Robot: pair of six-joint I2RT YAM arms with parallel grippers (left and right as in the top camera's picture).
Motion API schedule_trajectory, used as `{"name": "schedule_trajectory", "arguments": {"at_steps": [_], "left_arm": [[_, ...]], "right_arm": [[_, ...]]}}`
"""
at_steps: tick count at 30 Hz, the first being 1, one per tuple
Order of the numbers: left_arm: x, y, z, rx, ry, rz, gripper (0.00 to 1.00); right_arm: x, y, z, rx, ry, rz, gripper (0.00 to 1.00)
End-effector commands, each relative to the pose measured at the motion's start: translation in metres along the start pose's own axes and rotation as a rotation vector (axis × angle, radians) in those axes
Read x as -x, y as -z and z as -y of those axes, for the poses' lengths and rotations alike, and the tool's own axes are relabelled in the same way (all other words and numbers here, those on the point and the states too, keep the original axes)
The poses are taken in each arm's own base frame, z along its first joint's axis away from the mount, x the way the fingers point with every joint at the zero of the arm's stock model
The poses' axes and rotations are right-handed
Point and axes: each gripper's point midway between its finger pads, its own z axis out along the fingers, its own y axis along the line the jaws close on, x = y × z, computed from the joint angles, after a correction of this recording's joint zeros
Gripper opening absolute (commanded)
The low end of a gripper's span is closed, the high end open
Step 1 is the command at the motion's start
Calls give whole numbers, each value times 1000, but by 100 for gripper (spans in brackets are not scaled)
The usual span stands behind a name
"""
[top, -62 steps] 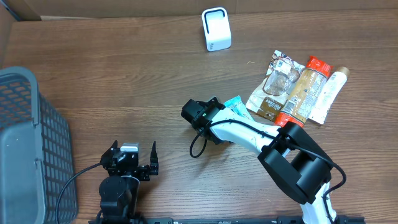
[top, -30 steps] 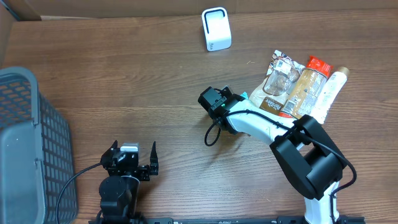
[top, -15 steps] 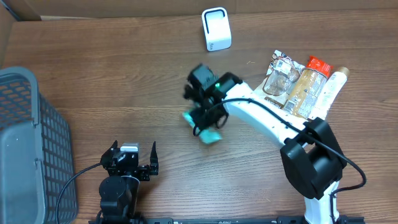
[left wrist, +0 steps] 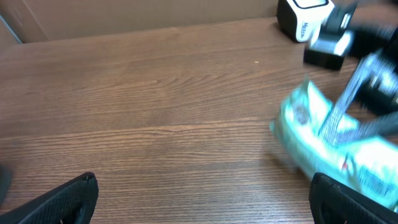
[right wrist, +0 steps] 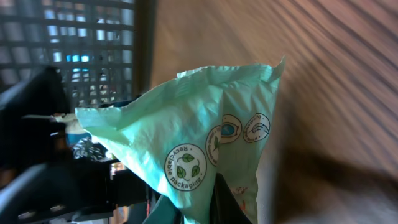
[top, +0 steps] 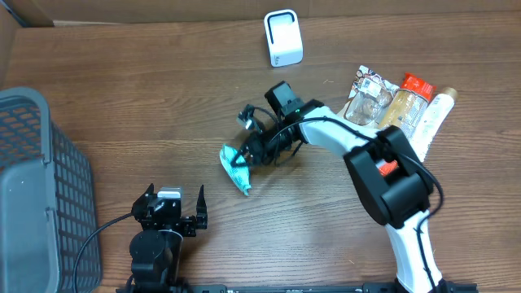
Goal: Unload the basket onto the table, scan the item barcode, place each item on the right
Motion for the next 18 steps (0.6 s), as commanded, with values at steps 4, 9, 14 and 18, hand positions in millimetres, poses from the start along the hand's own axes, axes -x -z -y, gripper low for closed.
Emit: {"name": "schedule_trajectory", "arguments": {"at_steps": [4,9,14,18], "left_arm": [[-1,0,-1,9,13,2,100],[-1,0,-1,9,13,2,100],[-1,0,-1,9,13,2,100],[-1,0,-1,9,13,2,100]], "right_arm": [[-12,-2,45,-189,-137,-11,4],[-21,5,70,-337,-187,-22,5],[-24,14,84,-451,-247,-19,40],[-22,28,87,-559,-274,-27,52]]}}
